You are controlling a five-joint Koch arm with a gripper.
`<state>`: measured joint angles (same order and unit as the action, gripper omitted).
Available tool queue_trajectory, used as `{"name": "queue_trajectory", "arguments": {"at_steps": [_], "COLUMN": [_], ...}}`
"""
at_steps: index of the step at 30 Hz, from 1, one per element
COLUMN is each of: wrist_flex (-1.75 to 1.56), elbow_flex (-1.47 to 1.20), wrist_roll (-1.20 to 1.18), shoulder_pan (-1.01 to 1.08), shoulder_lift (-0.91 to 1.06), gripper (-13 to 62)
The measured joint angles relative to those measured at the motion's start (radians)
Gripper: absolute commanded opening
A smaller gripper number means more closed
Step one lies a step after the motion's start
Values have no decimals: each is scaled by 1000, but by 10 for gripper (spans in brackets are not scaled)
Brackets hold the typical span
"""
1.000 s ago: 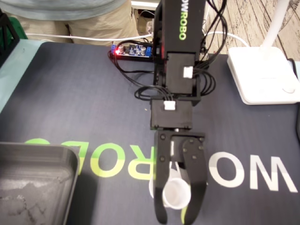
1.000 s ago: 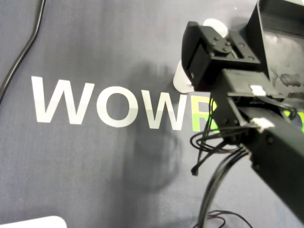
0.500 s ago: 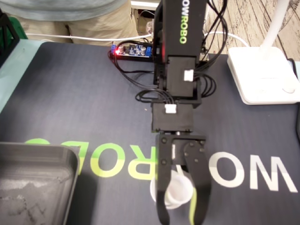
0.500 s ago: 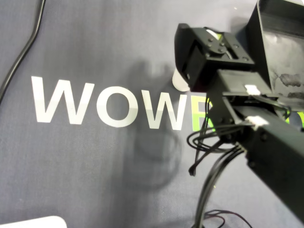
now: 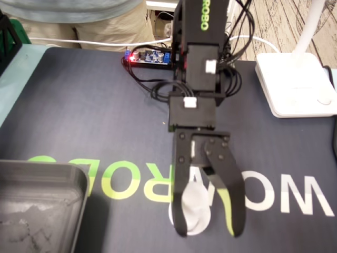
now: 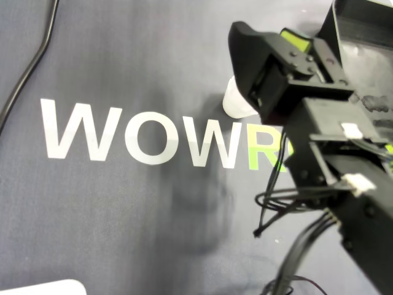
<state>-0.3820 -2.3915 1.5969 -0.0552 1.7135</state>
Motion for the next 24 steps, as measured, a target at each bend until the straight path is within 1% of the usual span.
{"name": "queue_trajectory", "arguments": {"at_steps": [7, 11, 14, 22, 24], "wrist_flex": [0, 21, 104, 370, 417], "elbow_flex": [-15, -15, -15, -17, -37], "wrist_roll": [-11, -114, -284, -893, -1003], "shoulder_pan": [-20, -21, -6, 89, 114], "shoulder_lift": [166, 256, 316, 426, 449], "gripper": [306, 305, 304, 304, 305]}}
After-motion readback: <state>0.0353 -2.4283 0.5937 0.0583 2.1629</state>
